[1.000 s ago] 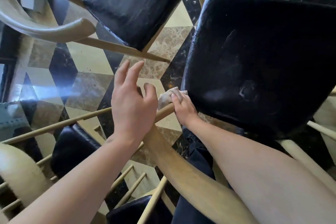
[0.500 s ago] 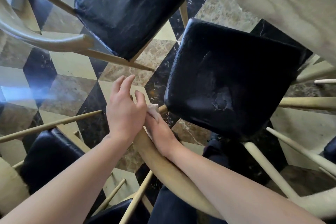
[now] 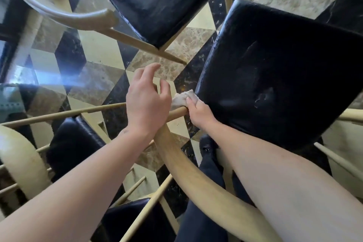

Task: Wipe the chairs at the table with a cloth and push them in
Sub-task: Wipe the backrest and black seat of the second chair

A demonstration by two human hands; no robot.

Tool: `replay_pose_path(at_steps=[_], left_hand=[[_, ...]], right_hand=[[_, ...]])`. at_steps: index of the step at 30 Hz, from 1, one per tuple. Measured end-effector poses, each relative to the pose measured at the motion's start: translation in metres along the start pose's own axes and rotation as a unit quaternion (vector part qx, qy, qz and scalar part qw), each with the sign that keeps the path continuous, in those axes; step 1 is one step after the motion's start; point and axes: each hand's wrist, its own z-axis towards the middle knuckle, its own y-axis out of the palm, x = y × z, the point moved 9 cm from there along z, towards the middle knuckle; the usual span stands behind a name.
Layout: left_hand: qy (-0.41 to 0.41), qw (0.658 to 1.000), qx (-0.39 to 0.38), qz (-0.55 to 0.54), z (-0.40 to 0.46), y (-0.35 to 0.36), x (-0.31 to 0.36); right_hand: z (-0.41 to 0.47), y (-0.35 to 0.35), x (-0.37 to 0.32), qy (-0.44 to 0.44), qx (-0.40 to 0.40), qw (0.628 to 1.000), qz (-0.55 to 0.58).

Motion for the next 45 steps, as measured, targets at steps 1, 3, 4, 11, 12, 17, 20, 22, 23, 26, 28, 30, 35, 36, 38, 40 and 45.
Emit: replay_pose_path(at_steps=[1, 3, 4, 11, 12, 17, 20, 22, 23, 26, 28, 30, 35, 36, 38, 40, 45], left_hand=[[0.002, 1.0, -0.003, -0.004, -0.001, 0.0, 0.0], [0.012, 1.0, -0.007, -0.007, 0.0, 0.0, 0.001], [0.016, 1.0, -0.009, -0.007, 0.0, 0.001, 0.0], [0.057, 0.997, -0.033, 0.037, -0.004, 0.003, 0.002], [0.072, 0.992, -0.03, 0.102, -0.005, 0.002, 0.003], [0.222, 0.941, -0.028, 0.256, -0.064, 0.018, 0.048], [0.253, 0.94, -0.07, 0.217, -0.15, 0.051, 0.082], [0.266, 0.936, -0.134, 0.185, -0.21, 0.088, 0.11], [0.265, 0.933, -0.168, 0.177, -0.234, 0.105, 0.122], [0.254, 0.928, -0.216, 0.167, -0.276, 0.141, 0.159], [0.249, 0.927, -0.229, 0.164, -0.287, 0.15, 0.177], [0.24, 0.927, -0.24, 0.159, -0.291, 0.149, 0.176], [0.219, 0.93, -0.244, 0.166, -0.291, 0.159, 0.182], [0.219, 0.931, -0.24, 0.164, -0.289, 0.152, 0.183], [0.226, 0.931, -0.232, 0.17, -0.288, 0.148, 0.184], [0.236, 0.929, -0.227, 0.174, -0.29, 0.158, 0.183], [0.244, 0.934, -0.204, 0.163, -0.29, 0.156, 0.184]], right_hand=[[0.0, -0.009, 0.001, 0.041, -0.013, 0.999, -0.015], [-0.008, -0.035, 0.0, 0.093, -0.028, 0.995, -0.026], [-0.014, -0.054, 0.001, 0.105, -0.023, 0.994, -0.001], [-0.143, -0.211, 0.031, 0.108, 0.042, 0.985, 0.131], [-0.164, -0.231, 0.041, 0.112, 0.057, 0.984, 0.127], [-0.255, -0.296, 0.089, 0.129, 0.07, 0.981, 0.123], [-0.281, -0.3, 0.118, 0.117, 0.071, 0.973, 0.186], [-0.292, -0.291, 0.139, 0.104, 0.082, 0.958, 0.254], [-0.294, -0.28, 0.148, 0.096, 0.08, 0.948, 0.292], [-0.306, -0.249, 0.16, 0.039, 0.066, 0.931, 0.356], [-0.312, -0.237, 0.161, -0.002, 0.062, 0.929, 0.364], [-0.314, -0.224, 0.162, -0.017, 0.068, 0.927, 0.368], [-0.299, -0.2, 0.195, 0.004, 0.084, 0.93, 0.358], [-0.297, -0.196, 0.192, 0.007, 0.091, 0.931, 0.354], [-0.289, -0.19, 0.196, 0.008, 0.114, 0.935, 0.337], [-0.272, -0.19, 0.216, 0.001, 0.132, 0.947, 0.292], [-0.234, -0.19, 0.255, 0.048, 0.136, 0.952, 0.269]])
